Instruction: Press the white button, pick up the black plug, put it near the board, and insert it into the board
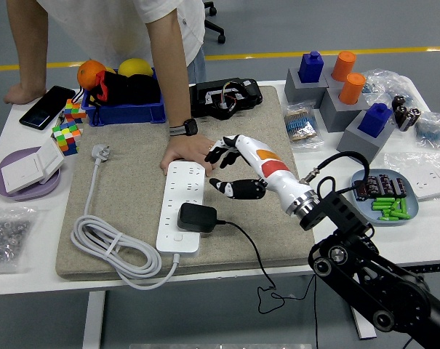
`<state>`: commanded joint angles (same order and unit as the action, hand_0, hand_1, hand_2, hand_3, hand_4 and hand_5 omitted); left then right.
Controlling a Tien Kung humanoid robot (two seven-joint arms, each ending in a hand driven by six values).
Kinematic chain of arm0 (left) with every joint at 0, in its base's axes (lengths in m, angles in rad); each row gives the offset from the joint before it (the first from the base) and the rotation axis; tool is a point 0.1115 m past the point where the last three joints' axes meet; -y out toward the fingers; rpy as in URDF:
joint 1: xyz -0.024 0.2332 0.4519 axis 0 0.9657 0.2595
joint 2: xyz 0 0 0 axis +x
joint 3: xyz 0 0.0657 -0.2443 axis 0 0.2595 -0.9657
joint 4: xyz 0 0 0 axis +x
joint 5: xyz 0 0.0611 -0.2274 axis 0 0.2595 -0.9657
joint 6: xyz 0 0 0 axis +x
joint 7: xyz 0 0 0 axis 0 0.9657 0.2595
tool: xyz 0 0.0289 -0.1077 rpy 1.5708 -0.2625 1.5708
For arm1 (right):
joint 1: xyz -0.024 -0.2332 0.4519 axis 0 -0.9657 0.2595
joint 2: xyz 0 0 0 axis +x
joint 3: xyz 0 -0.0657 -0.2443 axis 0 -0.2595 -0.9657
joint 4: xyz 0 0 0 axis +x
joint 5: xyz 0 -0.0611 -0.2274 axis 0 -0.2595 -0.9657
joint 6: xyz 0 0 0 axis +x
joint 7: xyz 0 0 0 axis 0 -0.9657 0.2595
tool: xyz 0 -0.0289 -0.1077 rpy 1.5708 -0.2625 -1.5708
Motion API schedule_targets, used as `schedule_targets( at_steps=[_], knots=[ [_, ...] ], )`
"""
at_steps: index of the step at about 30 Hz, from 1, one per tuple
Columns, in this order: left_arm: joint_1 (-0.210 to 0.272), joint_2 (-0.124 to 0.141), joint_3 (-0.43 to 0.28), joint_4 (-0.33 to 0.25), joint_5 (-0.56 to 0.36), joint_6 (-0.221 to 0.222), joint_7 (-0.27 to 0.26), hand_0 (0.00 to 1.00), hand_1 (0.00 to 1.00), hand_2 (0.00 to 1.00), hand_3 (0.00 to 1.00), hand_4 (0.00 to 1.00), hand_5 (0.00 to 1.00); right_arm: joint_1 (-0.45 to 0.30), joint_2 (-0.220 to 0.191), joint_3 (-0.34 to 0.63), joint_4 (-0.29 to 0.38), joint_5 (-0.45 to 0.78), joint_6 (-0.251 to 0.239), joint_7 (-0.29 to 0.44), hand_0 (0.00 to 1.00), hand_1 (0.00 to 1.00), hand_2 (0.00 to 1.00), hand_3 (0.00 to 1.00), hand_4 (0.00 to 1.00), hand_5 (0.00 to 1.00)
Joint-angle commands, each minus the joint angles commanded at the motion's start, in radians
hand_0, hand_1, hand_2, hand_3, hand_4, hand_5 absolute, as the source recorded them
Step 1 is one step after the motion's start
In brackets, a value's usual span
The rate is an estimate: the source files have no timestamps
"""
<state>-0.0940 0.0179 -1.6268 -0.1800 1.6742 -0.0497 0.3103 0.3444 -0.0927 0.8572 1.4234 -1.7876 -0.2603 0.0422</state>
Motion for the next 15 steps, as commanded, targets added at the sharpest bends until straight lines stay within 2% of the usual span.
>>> schedule_targets(
  at_steps=[1,2,13,14,15],
  knots=[
    [0.001,0.000,0.000,0.000,0.000,0.000,0.000,0.648,0.638,0.625,0.669,0.498,0.084,-0.011,-0.009,0.013,0.004,-0.001,-0.002,0.006,0.533,0.518,0.521,0.553,0.828,0.062],
    [0.002,0.000,-0.003,0.000,0.003,0.000,0.001,0.649,0.638,0.625,0.670,0.499,0.084,-0.021,-0.017,0.025,0.008,-0.002,-0.004,0.012,0.558,0.544,0.532,0.562,0.808,0.104],
    [-0.008,-0.008,0.028,0.000,-0.015,-0.002,-0.003,0.648,0.639,0.625,0.670,0.500,0.085,-0.149,-0.105,0.153,0.061,0.059,0.022,0.052,0.567,0.552,0.533,0.563,0.798,0.097],
    [-0.009,-0.009,0.032,0.000,-0.015,-0.002,-0.004,0.648,0.638,0.629,0.671,0.501,0.076,-0.166,-0.112,0.169,0.065,0.074,0.027,0.061,0.650,0.639,0.579,0.591,0.803,0.109],
    [-0.010,-0.010,0.034,0.000,-0.015,-0.002,-0.005,0.648,0.638,0.629,0.671,0.501,0.076,-0.182,-0.118,0.185,0.070,0.088,0.034,0.071,0.650,0.639,0.579,0.591,0.803,0.109]
  ],
)
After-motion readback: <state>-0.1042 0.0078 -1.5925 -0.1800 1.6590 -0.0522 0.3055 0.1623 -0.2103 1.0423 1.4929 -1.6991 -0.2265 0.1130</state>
